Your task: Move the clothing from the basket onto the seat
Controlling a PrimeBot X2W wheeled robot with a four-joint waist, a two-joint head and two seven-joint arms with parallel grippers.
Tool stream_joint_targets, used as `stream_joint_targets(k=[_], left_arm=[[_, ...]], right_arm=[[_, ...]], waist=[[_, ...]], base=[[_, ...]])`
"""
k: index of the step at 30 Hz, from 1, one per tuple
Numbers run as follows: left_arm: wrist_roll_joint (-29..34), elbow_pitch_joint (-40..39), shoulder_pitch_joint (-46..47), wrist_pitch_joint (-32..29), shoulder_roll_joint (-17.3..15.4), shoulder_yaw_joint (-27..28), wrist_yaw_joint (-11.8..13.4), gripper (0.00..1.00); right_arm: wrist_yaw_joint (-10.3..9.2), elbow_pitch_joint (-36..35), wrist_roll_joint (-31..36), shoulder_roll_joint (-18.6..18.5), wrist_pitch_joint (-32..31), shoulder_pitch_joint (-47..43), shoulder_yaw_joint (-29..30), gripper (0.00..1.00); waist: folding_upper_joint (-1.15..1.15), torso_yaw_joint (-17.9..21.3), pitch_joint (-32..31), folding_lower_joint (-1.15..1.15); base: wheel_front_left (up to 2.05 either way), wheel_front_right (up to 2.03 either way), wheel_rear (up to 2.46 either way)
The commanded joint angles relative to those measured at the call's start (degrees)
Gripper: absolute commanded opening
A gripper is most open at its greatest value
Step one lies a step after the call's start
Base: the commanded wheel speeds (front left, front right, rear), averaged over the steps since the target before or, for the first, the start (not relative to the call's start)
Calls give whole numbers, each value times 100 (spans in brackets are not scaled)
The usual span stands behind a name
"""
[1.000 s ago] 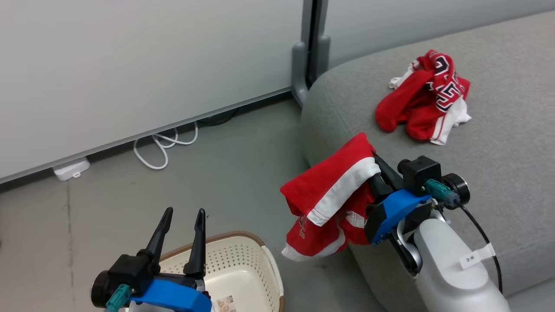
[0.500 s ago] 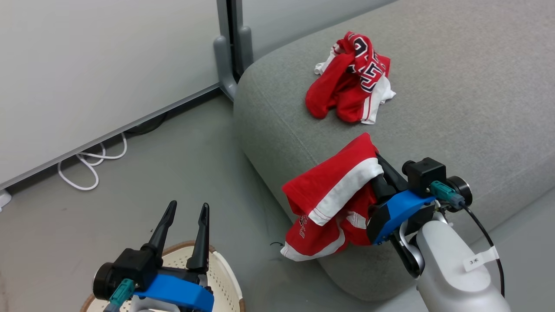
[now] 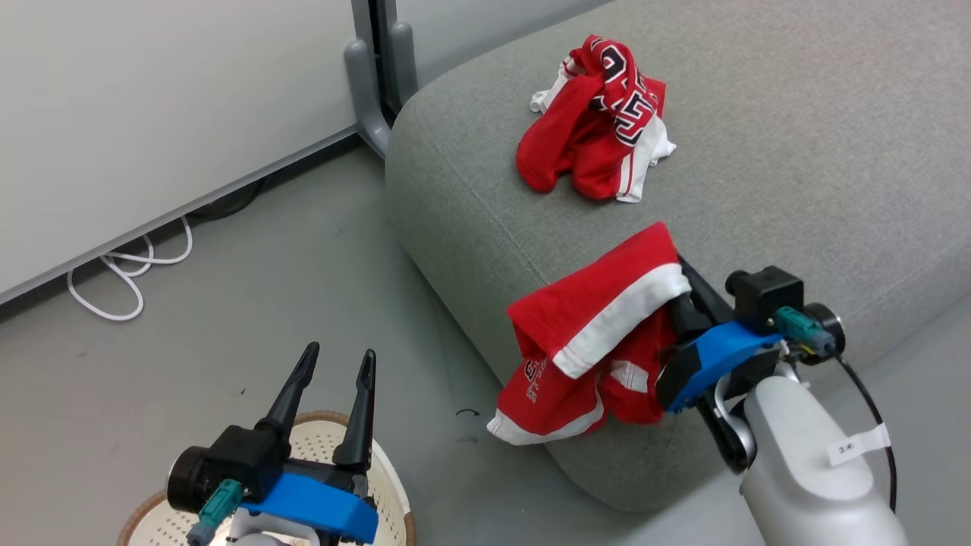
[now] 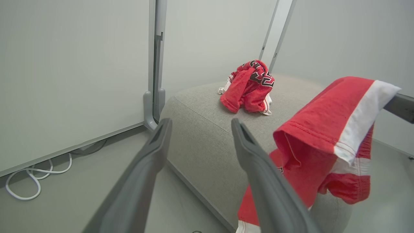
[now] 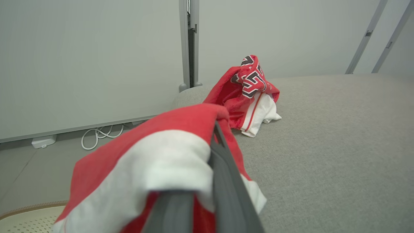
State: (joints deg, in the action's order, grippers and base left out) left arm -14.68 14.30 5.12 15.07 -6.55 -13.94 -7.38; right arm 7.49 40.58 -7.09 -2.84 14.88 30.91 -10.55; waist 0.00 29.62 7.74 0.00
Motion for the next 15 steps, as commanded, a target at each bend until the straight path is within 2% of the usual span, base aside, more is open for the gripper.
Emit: stream_joint_targets(k=[1, 8, 11, 15], left_arm=[[-8, -5, 87, 15, -33, -9, -11, 100], [54, -69, 373, 15, -213, -204, -12, 100], [66, -118, 568, 15, -315, -339, -12, 100], [71, -259, 886, 15, -496, -529, -12, 100]], right_arm=[[1, -9, -1, -8, 24, 148, 69, 0], [1, 136, 341, -109, -12, 868, 873, 0], [2, 193, 459, -326, -41, 1335, 1283, 0], [2, 237, 656, -798, -97, 2045, 1862, 0]], waist=[[0, -49, 62, 0], [0, -377, 576, 0], [0, -578, 909, 0], [0, -816, 1455, 0]], base=[[0, 0, 0], [0, 0, 0], [0, 0, 0], [0, 0, 0]])
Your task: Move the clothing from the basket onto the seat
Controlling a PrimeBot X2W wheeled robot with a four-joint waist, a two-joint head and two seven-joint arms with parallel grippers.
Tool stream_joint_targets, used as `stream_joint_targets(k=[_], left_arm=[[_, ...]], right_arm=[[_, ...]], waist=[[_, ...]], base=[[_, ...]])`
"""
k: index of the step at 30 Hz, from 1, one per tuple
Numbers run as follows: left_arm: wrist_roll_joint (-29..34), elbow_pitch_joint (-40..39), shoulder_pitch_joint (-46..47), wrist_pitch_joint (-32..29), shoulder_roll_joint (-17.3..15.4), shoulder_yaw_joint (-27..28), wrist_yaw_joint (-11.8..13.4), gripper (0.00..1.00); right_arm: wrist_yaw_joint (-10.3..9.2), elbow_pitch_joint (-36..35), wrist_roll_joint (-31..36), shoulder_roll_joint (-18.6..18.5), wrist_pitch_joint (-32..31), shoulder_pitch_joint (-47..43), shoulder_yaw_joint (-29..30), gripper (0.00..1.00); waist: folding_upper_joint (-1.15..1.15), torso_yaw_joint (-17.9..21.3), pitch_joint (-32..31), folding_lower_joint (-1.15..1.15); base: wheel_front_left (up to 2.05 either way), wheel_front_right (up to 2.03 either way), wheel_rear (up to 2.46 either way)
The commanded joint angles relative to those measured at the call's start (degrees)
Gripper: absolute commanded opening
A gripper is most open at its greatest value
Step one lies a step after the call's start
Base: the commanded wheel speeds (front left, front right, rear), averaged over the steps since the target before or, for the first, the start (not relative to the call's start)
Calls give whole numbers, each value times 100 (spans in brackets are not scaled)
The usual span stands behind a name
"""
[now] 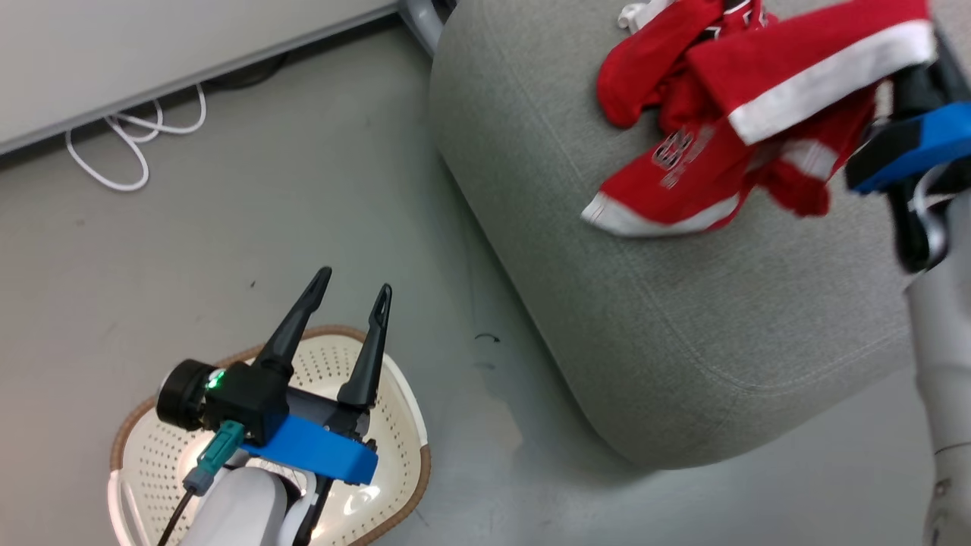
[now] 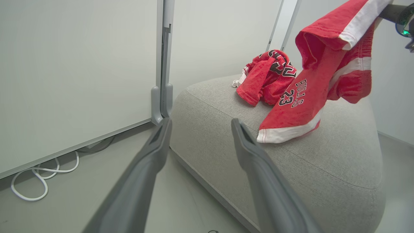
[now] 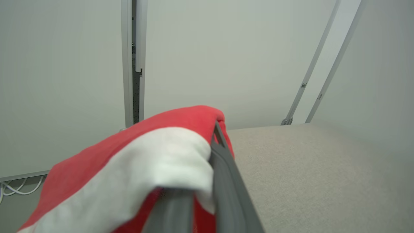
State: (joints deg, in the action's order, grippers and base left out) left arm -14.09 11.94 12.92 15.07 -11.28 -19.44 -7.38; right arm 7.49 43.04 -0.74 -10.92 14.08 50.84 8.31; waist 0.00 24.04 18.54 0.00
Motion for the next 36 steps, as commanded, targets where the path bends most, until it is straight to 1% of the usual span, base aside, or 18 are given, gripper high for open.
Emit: stream_joint_targets(k=[1, 7, 9, 12, 15, 18, 21, 24, 25, 26, 27, 28, 30, 33, 36], left_arm=[[20, -71, 181, 15, -70, -32, -12, 100], [34, -444, 632, 15, -342, -252, -11, 100], [49, -619, 754, 15, -425, -332, -11, 100], [63, -901, 916, 15, -528, -444, -11, 100], [108, -1133, 1009, 15, -599, -507, -12, 100], [158, -1297, 1108, 15, -666, -617, -12, 100], [148, -1372, 1123, 15, -710, -636, -12, 100], [144, -1336, 1100, 15, -741, -622, 3, 100], [132, -1325, 1097, 15, -740, -604, 17, 100], [119, -1306, 1091, 15, -739, -600, 20, 100], [110, -1294, 1080, 15, -732, -597, 20, 100], [106, -1277, 1073, 15, -716, -593, 19, 100], [95, -1236, 1075, 15, -681, -591, 20, 100], [67, -1159, 1069, 15, -614, -602, 19, 100], [36, -1061, 1038, 15, -529, -616, 15, 100]], right_arm=[[1, 7, 71, -88, -33, 206, 104, 0], [1, -129, 363, -679, -10, 1078, 1027, 0], [1, -227, 473, -825, 31, 1251, 1425, 0], [2, -372, 676, -906, 75, 1404, 1945, 0], [1, -333, 903, -892, 88, 1394, 2344, 0], [1, -76, 1169, -774, 93, 1264, 2675, 0], [1, 221, 1427, -698, 92, 1181, 2885, 0], [1, 558, 1639, -533, -23, 1126, 3088, 0], [1, 649, 1730, -511, -84, 1126, 3158, 21], [1, 718, 1802, -505, -112, 1143, 3214, 40], [1, 793, 1840, -493, -146, 1173, 3287, 79], [1, 881, 1891, -471, -182, 1197, 3328, 100], [1, 1026, 1937, -444, -226, 1257, 3366, 100], [1, 1135, 2054, -517, -215, 1275, 3366, 100], [1, 1231, 2158, -524, -165, 1219, 3276, 100]], waist=[[0, -312, 508, 0], [0, -596, 1331, 0], [0, -677, 1593, 0], [0, -783, 1941, 0], [0, -842, 2246, 0], [0, -900, 2475, 0], [0, -932, 2589, 0], [0, -947, 2608, 0], [0, -949, 2600, 0], [0, -953, 2579, 0], [0, -955, 2546, 0], [0, -959, 2507, 0], [0, -965, 2412, 0], [0, -978, 2246, 0], [0, -995, 2045, 0]], base=[[0, 0, 0], [0, 0, 0], [0, 0, 0], [0, 0, 0], [0, 0, 0], [0, 0, 0], [0, 0, 0], [0, 0, 0], [0, 0, 0], [0, 0, 0], [0, 0, 0], [0, 0, 0], [0, 0, 0], [0, 0, 0], [0, 0, 0]])
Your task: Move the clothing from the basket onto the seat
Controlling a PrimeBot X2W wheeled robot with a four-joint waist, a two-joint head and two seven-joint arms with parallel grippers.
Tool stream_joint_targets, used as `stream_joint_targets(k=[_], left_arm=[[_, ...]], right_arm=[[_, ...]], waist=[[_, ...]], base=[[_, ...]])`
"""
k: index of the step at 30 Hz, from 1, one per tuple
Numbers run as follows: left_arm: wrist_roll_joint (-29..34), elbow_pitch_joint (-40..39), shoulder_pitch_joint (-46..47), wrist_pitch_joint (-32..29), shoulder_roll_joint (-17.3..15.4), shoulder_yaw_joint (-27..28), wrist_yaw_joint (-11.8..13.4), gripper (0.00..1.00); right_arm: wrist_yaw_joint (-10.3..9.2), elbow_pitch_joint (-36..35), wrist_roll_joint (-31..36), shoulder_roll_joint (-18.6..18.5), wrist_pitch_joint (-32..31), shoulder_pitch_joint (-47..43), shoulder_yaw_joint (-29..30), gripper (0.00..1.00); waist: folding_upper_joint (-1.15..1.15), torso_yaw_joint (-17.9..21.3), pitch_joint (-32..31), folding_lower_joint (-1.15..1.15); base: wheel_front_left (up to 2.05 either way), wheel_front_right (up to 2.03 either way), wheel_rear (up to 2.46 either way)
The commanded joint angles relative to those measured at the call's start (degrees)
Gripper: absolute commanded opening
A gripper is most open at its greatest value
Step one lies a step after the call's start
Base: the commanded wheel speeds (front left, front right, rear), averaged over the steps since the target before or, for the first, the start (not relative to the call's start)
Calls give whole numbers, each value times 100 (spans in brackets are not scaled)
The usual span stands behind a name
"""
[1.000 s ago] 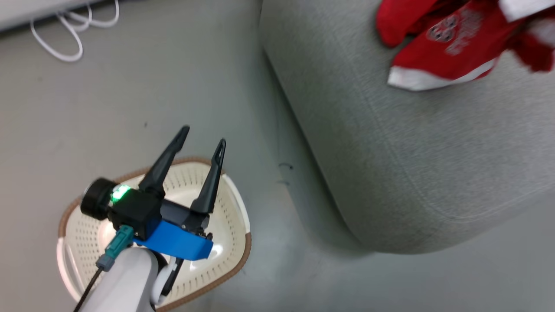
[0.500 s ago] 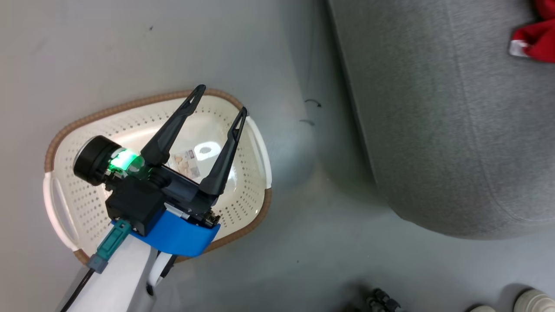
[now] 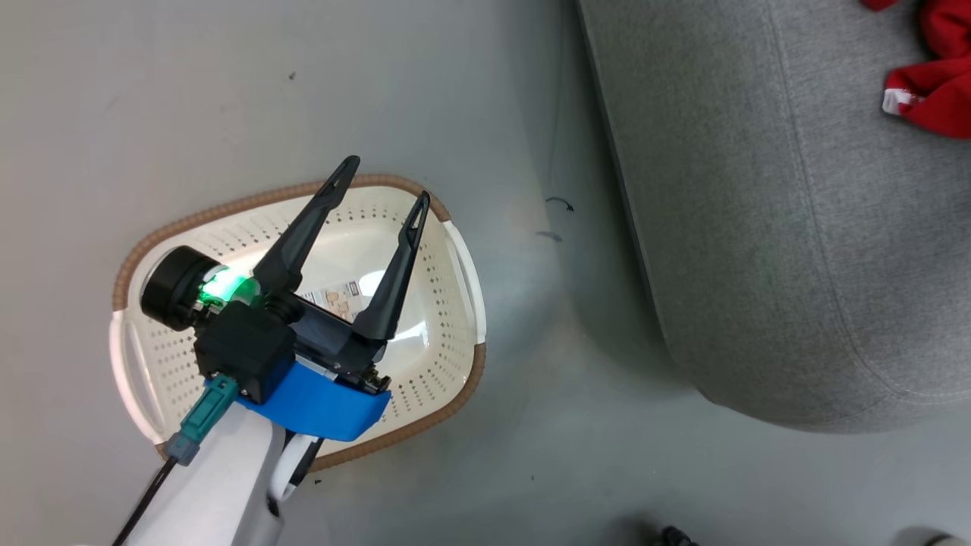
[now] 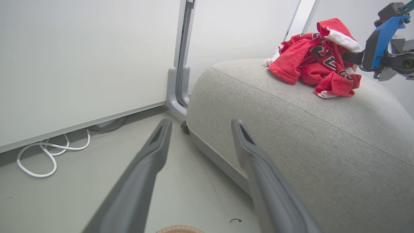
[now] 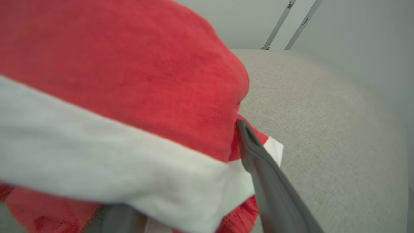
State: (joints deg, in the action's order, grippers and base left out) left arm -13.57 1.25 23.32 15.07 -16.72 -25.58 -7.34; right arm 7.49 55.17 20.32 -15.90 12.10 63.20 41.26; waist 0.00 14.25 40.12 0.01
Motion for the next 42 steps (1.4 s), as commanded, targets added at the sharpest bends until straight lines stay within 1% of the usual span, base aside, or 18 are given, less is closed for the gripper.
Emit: stream_joint_targets(k=[1, 6, 13, 14, 17, 21, 26, 29, 34, 38, 42], left_arm=[[-39, 41, -18, 15, 45, 4, 11, 100], [-132, 224, -124, 15, 230, 81, 5, 100], [-194, 467, -474, 15, 495, 404, 2, 100], [-194, 467, -474, 15, 495, 404, 2, 100], [-228, 559, -722, 15, 598, 655, 27, 100], [-245, 754, -1043, 15, 741, 965, 32, 100], [-227, 987, -1369, 15, 933, 1362, 57, 100], [-160, 1082, -1547, 15, 1055, 1587, 118, 100], [-53, 1217, -1808, 16, 1183, 1887, 138, 100], [-10, 1314, -1995, 15, 1263, 2100, 207, 100], [34, 1415, -2100, 15, 1294, 2268, 205, 100]], right_arm=[[1, 55, 64, -21, 55, -60, -56, 100], [1, 207, 87, -14, 177, -350, -242, 100], [1, 298, -44, 129, 291, -995, -757, 100], [1, 298, -44, 129, 291, -995, -757, 100], [1, 206, -209, 268, 311, -1266, -1147, 100], [1, -289, -628, 548, 311, -1753, -1788, 100], [1, -1284, -1119, 814, 311, -2547, -2632, 100], [1, -1793, -1371, 877, 311, -3038, -3052, 100], [1, -2391, -1604, 967, 312, -3768, -3411, 100], [1, -2798, -1684, 1097, 302, -4257, -3513, 100], [1, -3154, -1748, 1190, 243, -4680, -3620, 100]], waist=[[0, -23, -197, -1], [0, -75, -647, -1], [0, -159, -1393, -1], [0, -159, -1393, -1], [0, -140, -1728, -1], [0, -150, -2144, -1], [0, -224, -2600, -1], [0, -298, -2861, -1], [0, -474, -3212, -1], [0, -595, -3429, -1], [0, -736, -3606, -1]], base=[[0, 0, 0], [0, 0, 0], [0, 0, 0], [0, 0, 0], [0, 0, 0], [0, 0, 0], [0, 0, 0], [0, 0, 0], [0, 0, 0], [0, 0, 0], [0, 0, 0]])
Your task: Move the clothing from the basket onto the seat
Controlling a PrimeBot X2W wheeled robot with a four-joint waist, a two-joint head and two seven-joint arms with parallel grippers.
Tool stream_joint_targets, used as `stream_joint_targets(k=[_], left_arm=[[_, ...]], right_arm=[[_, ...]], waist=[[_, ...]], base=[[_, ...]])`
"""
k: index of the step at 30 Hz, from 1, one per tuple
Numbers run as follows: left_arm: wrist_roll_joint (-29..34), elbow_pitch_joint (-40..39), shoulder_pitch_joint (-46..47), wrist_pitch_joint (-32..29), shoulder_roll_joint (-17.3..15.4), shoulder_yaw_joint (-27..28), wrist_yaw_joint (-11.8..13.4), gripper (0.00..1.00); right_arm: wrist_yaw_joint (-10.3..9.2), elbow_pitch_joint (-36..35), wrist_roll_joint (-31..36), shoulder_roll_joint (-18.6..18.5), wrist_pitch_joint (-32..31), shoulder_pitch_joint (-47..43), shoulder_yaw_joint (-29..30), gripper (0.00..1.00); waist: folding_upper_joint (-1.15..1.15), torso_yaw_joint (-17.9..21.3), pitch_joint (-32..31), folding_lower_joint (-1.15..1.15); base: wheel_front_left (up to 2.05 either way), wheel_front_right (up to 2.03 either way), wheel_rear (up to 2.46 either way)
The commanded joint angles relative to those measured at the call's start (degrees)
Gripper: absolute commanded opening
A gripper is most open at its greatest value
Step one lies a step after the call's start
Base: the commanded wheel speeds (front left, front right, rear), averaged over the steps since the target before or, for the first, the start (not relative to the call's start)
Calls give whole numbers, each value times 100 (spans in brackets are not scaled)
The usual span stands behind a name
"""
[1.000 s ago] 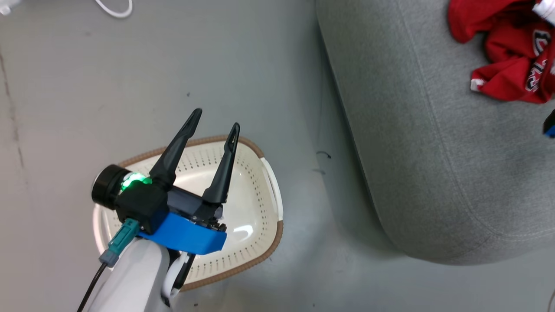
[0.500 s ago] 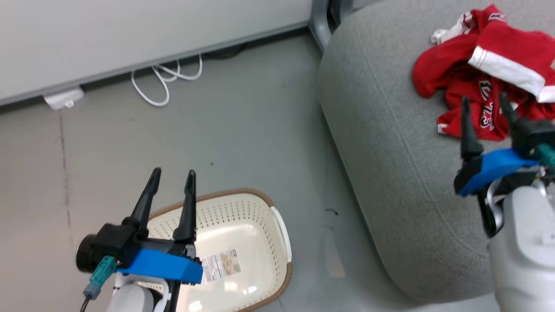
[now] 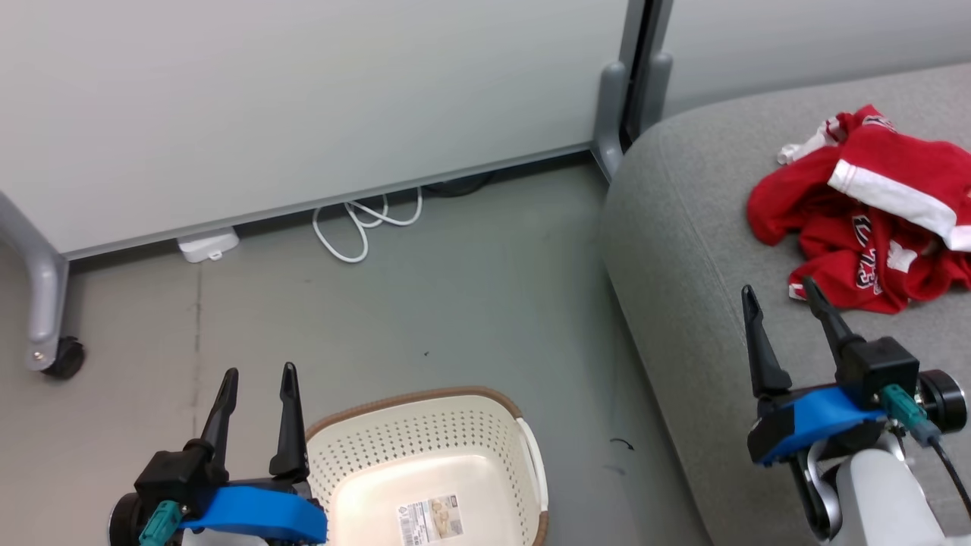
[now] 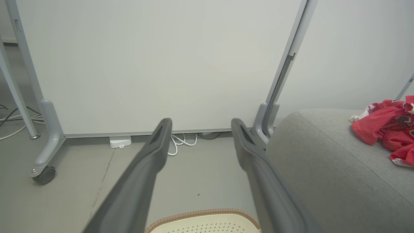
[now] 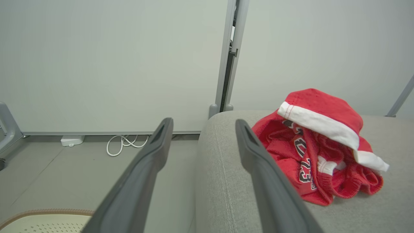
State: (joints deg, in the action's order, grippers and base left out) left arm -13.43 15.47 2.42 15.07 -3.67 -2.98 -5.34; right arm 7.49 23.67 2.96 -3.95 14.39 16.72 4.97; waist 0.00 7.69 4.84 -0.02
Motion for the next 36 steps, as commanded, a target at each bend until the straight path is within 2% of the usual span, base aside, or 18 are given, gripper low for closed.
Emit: stream_joint_targets(k=[1, 6, 15, 36], left_arm=[[23, 11, -31, 15, 3, 30, 3, 100], [-2, 159, -112, 15, 42, 143, 25, 100], [-10, 386, -187, 15, 67, 291, -19, 100], [69, 570, -142, 15, 77, 358, -137, 100]], right_arm=[[1, -91, 16, 14, 8, -126, -18, 100], [2, -540, 66, 87, -62, -616, 18, 100], [1, -936, -360, 106, -243, -1157, -174, 100], [2, -1005, -593, 104, -352, -1349, -420, 100]], waist=[[0, -124, -122, 2], [0, -360, -347, 2], [0, -684, -525, 2], [0, -730, -510, 2]], base=[[0, 0, 0], [0, 0, 0], [0, 0, 0], [0, 0, 0]])
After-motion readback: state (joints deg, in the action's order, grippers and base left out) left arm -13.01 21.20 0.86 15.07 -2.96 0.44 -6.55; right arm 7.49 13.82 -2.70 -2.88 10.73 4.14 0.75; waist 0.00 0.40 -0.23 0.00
